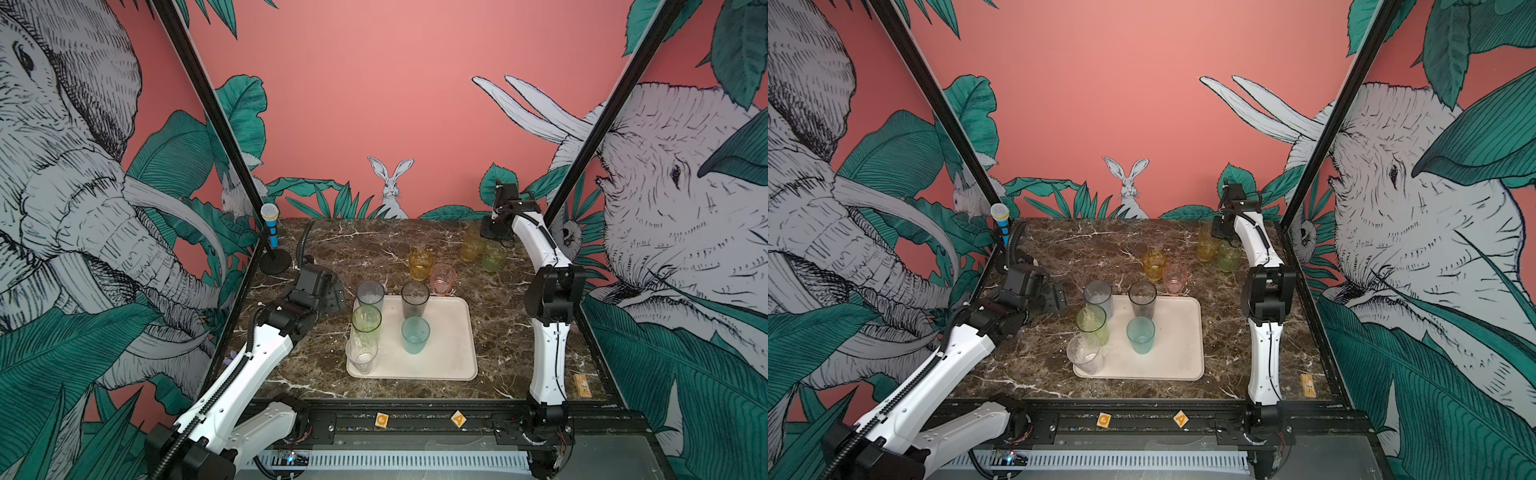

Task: Place the glasses into the tray
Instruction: Pick up the glass from the top-right of the table.

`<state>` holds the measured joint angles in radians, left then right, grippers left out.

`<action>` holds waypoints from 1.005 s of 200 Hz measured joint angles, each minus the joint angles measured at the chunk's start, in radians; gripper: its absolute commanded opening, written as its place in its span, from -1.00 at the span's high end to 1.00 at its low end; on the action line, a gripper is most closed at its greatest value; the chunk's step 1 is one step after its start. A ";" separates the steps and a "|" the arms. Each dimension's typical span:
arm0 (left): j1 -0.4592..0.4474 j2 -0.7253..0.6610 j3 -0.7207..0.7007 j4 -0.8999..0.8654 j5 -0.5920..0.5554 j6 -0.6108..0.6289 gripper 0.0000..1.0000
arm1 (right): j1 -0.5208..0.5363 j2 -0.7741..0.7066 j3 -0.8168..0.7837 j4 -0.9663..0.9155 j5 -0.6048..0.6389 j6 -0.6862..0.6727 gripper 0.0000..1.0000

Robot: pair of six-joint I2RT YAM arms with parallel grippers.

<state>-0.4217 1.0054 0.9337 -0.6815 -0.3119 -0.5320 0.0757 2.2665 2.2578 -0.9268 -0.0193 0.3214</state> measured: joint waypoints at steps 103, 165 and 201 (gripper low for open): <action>0.000 -0.082 -0.002 -0.018 0.037 -0.020 -0.85 | 0.017 -0.289 -0.080 -0.073 0.000 -0.020 1.00; 0.000 -0.111 -0.002 -0.048 0.067 -0.036 -0.84 | 0.063 -0.522 -0.227 -0.150 0.001 -0.024 1.00; 0.000 -0.138 -0.007 -0.072 0.076 -0.039 -0.84 | 0.116 -0.665 -0.287 -0.203 0.008 -0.026 1.00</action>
<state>-0.4217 0.8677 0.9264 -0.7532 -0.2359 -0.5705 0.1917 1.6012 1.9709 -1.1301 -0.0113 0.2955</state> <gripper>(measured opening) 0.921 0.087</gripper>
